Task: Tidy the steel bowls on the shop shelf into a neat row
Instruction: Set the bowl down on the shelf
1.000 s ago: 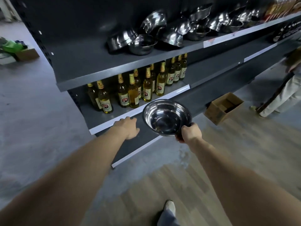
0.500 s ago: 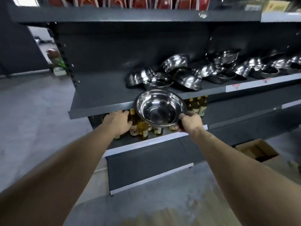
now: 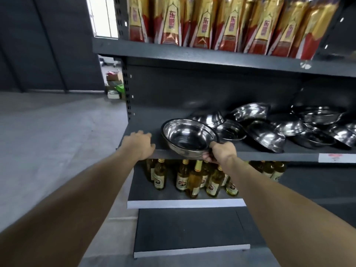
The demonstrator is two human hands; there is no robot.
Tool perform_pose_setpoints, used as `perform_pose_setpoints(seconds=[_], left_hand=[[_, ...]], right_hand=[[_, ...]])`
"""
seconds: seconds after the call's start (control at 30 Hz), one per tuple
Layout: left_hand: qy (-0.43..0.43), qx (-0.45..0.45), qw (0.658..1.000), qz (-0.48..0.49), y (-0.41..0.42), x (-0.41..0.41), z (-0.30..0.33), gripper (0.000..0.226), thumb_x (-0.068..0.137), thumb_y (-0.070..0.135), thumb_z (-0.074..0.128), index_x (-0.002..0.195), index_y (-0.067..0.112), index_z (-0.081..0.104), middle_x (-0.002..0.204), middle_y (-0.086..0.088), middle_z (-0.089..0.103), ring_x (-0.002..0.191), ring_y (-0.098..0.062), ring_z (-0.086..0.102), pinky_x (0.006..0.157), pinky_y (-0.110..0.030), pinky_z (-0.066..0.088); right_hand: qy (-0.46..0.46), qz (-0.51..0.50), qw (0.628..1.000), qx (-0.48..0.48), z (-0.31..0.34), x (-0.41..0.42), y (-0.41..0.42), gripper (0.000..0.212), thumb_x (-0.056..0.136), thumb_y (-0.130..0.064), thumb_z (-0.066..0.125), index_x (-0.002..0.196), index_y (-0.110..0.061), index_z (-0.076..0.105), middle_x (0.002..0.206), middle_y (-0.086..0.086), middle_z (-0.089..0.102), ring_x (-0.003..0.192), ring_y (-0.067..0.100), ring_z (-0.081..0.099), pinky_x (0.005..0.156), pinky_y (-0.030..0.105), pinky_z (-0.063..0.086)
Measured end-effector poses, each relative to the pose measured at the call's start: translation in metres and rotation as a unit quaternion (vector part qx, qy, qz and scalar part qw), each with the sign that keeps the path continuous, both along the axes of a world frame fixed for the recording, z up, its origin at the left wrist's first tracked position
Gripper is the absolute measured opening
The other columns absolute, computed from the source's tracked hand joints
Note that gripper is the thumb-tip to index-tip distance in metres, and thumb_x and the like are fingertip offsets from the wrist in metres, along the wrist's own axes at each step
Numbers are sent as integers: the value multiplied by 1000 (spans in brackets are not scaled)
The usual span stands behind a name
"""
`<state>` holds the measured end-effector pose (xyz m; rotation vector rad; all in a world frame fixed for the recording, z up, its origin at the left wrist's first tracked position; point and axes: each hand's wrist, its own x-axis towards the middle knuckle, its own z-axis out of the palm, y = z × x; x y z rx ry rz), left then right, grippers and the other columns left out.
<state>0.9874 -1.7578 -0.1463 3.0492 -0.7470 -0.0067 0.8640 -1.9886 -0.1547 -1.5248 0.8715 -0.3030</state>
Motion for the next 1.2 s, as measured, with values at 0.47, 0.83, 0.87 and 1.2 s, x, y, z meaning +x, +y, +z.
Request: perform_pose_setpoints(seconds=[0.47,0.83,0.87,1.2], left_hand=[[-4,-1,1000,21,20,99,-11,41,100,39,37,131,16,50,128,-10,54,113,-31,54,87,-42,43],[-10,-13,999,51,22,128,-16,45,101,39,38,139,16,45,133,-10,53,118,-32,53,89,-41,44],[-9,-18,999,50,20,130,-16,46,101,39,39,141,16,44,134,-10,52,118,-32,53,89,-41,45],[-13,-51,998,27,-21,135,-3,41,99,36,42,135,15,48,133,-10,55,116,-33,55,89,-43,47]], right_hand=[[52,74,996,-3,-19,126,22,22,99,-4,49,86,5,65,59,16,72,46,19,67,39,21,51],[56,123,991,18,-39,159,23,21,102,-12,52,91,0,65,66,14,74,55,19,70,44,23,54],[54,125,990,24,-41,159,22,22,103,-14,52,89,-2,63,65,14,74,55,18,71,44,22,54],[75,129,989,-14,-33,154,-1,46,98,-48,53,92,-5,68,58,5,70,41,15,63,39,22,50]])
